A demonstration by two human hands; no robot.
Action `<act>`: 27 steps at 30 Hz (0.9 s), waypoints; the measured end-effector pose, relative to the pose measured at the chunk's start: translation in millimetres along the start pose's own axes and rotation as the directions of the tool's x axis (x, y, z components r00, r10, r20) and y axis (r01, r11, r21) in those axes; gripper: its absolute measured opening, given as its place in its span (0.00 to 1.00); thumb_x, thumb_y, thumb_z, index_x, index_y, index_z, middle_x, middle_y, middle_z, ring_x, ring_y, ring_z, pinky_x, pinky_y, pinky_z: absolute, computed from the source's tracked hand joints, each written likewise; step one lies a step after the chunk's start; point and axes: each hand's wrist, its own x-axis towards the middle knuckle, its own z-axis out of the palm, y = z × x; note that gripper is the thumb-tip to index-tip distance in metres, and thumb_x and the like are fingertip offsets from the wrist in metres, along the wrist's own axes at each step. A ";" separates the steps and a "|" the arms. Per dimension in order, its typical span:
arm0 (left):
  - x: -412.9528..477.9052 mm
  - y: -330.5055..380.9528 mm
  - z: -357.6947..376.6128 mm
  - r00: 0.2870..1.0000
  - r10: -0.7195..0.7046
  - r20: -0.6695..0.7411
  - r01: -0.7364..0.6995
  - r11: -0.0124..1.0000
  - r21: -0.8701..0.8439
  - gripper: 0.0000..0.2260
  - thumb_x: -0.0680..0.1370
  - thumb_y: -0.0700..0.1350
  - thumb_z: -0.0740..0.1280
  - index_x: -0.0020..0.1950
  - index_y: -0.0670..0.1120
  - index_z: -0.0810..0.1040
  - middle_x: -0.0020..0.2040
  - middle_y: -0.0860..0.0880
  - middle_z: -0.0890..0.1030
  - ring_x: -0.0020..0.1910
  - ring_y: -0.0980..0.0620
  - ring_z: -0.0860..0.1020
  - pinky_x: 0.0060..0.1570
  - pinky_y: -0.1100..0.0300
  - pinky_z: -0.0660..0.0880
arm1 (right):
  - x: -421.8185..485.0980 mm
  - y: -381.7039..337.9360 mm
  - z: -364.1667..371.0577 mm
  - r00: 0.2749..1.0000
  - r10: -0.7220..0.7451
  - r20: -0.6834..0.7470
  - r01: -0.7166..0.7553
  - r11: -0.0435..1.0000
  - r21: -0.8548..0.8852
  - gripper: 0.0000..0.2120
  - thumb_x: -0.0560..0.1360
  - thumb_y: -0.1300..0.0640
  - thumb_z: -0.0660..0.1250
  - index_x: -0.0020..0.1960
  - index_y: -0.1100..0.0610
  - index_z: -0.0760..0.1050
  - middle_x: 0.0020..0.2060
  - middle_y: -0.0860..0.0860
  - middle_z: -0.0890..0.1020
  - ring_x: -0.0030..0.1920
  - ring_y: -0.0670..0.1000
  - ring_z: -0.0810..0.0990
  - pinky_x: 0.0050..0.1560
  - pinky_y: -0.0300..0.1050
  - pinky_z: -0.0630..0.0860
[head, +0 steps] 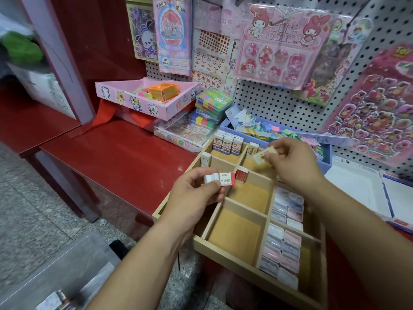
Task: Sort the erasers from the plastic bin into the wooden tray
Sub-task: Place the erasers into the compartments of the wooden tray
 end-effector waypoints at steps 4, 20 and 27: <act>0.3 0.3 2.0 1.000 0.004 -0.007 -0.005 1.000 -0.009 0.08 0.79 0.28 0.65 0.56 0.35 0.79 0.39 0.43 0.85 0.36 0.49 0.82 0.44 0.57 0.83 | 31.1 10.6 0.7 0.996 -0.082 0.027 0.086 0.915 -0.394 0.09 0.76 0.56 0.73 0.54 0.56 0.78 0.45 0.52 0.81 0.46 0.55 0.77 0.43 0.46 0.68; 4.8 -4.5 -1.6 1.000 -0.007 -0.024 0.007 1.000 0.002 0.10 0.78 0.31 0.68 0.59 0.37 0.80 0.52 0.34 0.84 0.44 0.44 0.85 0.56 0.47 0.82 | 50.1 17.1 24.4 0.993 -0.105 0.053 0.114 0.744 -0.658 0.13 0.76 0.50 0.73 0.58 0.53 0.78 0.52 0.55 0.83 0.55 0.60 0.79 0.45 0.48 0.70; 4.0 -5.4 -2.2 0.999 -0.009 -0.033 0.008 1.000 -0.022 0.10 0.78 0.31 0.69 0.59 0.36 0.81 0.54 0.33 0.83 0.44 0.45 0.85 0.59 0.46 0.80 | 13.3 -9.5 8.3 0.979 -0.175 0.106 0.204 0.831 -0.517 0.09 0.79 0.46 0.67 0.50 0.51 0.79 0.42 0.50 0.83 0.46 0.56 0.81 0.44 0.48 0.75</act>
